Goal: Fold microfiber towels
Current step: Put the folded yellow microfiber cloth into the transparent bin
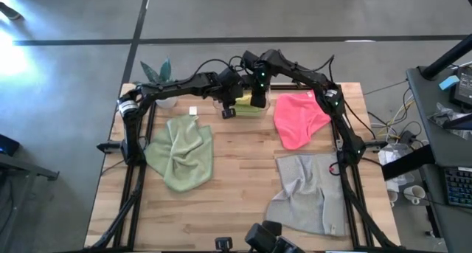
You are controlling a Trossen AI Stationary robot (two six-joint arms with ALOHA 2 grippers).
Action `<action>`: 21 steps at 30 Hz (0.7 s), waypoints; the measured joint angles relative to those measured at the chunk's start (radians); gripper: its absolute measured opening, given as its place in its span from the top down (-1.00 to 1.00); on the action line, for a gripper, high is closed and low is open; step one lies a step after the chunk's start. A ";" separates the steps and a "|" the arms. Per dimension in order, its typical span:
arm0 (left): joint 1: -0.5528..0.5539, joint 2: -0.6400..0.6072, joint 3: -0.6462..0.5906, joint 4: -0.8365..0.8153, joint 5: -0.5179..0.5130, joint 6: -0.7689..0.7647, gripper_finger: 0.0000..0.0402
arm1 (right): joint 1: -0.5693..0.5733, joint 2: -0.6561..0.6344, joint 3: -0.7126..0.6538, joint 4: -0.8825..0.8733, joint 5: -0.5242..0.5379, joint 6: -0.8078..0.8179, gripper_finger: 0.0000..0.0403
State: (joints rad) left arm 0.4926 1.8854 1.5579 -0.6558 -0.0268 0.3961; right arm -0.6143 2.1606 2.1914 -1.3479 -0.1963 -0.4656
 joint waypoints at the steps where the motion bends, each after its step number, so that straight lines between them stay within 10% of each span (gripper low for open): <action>1: -0.001 0.000 -0.009 0.000 0.000 0.000 0.96 | 0.002 0.001 -0.003 0.000 -0.002 0.000 0.96; 21: -0.006 -0.009 0.000 -0.017 0.077 -0.066 0.23 | 0.008 -0.005 -0.023 -0.018 -0.040 0.085 0.36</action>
State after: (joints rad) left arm 0.4862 1.8765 1.5576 -0.6728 0.0505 0.3302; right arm -0.6064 2.1560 2.1680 -1.3660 -0.2360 -0.3802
